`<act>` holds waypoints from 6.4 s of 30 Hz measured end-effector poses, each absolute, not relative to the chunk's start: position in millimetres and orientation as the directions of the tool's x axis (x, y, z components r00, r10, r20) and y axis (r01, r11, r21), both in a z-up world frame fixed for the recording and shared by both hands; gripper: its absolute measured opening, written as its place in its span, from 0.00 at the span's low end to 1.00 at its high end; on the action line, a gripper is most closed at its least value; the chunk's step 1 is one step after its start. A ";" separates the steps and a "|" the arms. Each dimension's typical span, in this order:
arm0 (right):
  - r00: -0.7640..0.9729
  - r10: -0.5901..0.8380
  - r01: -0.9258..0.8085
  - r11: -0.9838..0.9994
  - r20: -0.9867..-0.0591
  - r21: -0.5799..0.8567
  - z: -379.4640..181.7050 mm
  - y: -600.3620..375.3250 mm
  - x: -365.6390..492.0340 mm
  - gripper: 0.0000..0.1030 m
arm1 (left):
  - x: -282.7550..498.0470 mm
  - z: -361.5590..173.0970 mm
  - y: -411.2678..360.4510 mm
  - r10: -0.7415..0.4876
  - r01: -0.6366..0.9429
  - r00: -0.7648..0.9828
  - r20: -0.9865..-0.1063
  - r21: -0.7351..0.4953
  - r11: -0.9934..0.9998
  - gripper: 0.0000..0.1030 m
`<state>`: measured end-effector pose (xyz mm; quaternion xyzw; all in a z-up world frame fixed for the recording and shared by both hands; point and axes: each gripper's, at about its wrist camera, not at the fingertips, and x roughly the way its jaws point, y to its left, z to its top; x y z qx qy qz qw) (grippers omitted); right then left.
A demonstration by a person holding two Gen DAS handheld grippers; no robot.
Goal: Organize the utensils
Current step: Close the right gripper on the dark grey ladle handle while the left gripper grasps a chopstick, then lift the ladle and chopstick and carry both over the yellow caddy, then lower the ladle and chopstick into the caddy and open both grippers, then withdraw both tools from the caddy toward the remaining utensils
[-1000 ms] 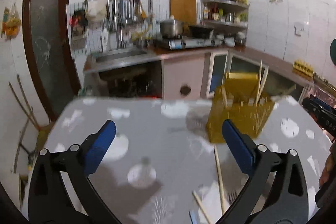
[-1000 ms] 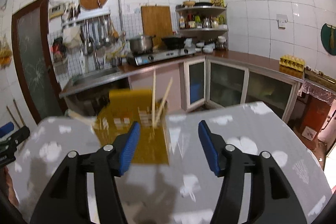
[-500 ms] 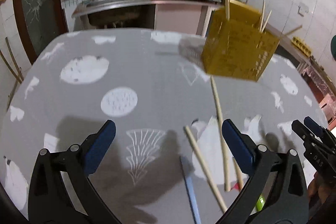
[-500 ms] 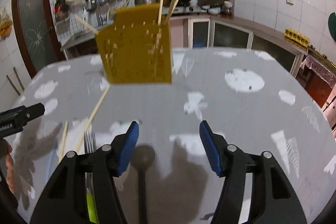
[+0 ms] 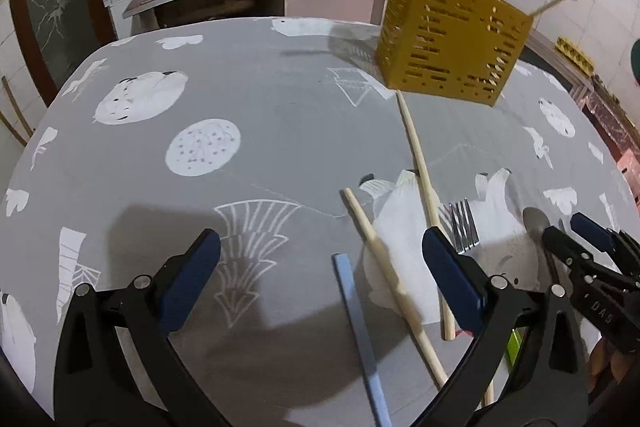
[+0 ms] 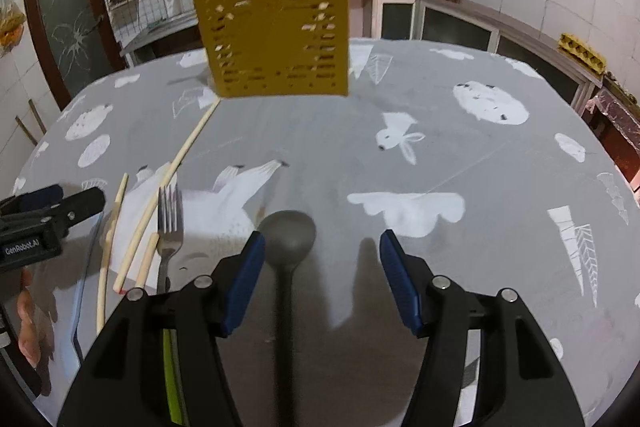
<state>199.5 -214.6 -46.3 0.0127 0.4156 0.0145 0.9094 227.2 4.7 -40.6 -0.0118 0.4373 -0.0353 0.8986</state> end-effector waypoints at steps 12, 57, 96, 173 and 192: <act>0.616 0.061 -0.015 0.998 -0.785 0.065 -51.5 -204.4 222.8 0.35 | 252.0 -51.9 -14.3 -0.141 0.091 0.515 -0.845 -0.110 0.990 0.64; 0.751 0.072 0.025 0.990 -0.657 0.136 9.3 -221.3 200.2 0.35 | 228.3 36.4 -20.7 -0.141 0.161 0.717 -0.683 -0.035 0.986 0.05; 0.953 0.067 -0.001 0.976 -0.296 0.218 56.2 -239.8 166.3 0.35 | 163.9 107.0 14.7 -0.178 0.160 0.924 -0.337 -0.082 0.984 0.04; 0.951 0.005 0.033 0.992 -0.308 0.119 115.5 -250.7 274.5 0.62 | 270.9 155.0 22.0 -0.134 0.091 0.931 -0.339 -0.141 0.986 0.95; 0.837 0.054 0.007 0.994 -0.544 0.109 13.6 -225.4 184.3 0.62 | 205.6 26.8 45.6 -0.081 0.066 0.770 -0.633 -0.047 0.997 0.95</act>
